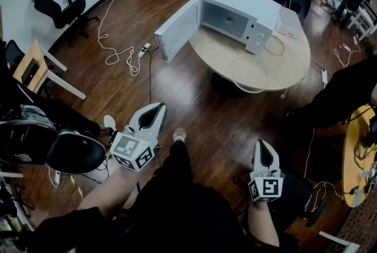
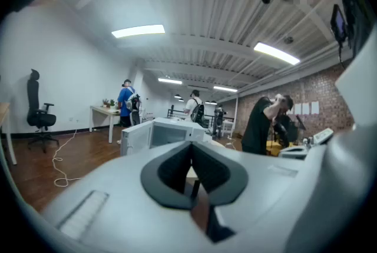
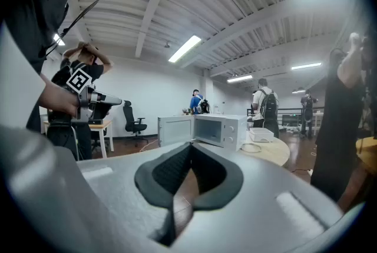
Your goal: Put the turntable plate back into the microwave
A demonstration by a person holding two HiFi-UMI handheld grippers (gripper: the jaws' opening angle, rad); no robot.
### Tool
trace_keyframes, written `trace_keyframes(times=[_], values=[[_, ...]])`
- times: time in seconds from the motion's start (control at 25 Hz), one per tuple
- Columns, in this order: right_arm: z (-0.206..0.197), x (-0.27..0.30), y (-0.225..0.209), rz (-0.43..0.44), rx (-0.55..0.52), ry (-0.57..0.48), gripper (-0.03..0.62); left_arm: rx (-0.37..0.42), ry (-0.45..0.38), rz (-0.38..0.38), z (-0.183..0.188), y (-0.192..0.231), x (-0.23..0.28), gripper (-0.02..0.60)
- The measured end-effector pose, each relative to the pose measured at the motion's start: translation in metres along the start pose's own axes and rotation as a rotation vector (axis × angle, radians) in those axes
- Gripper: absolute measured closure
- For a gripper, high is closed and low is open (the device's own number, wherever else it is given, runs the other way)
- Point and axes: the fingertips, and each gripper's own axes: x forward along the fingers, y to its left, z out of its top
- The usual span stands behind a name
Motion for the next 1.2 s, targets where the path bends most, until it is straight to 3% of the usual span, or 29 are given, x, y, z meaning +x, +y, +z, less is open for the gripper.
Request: trace_keyframes(times=[0.28,0.44,0.56,0.72,0.88,1.12,1.2], values=[[0.014,0.115,-0.010,-0.068,0.031,0.048,0.592,0.005,0.014,-0.098,0.030,0.074,0.104,0.578],[0.041,0.176,-0.009,-0.120,0.022,0.037,0.592,0.031,0.041,-0.205,0.048,0.099,0.160,0.579],[0.048,0.214,-0.014,-0.143,-0.006,0.052,0.592,0.025,0.035,-0.244,0.058,0.117,0.199,0.578],[0.034,0.226,-0.035,-0.221,-0.018,0.138,0.592,-0.008,0.055,-0.293,0.060,0.125,0.235,0.578],[0.007,0.228,-0.071,-0.286,0.041,0.209,0.592,-0.025,0.070,-0.305,0.056,0.127,0.261,0.579],[-0.023,0.249,-0.114,-0.280,0.111,0.254,0.592,-0.005,0.053,-0.294,0.077,0.118,0.301,0.578],[-0.039,0.251,-0.121,-0.271,0.084,0.303,0.592,0.009,0.048,-0.290,0.086,0.116,0.307,0.579]])
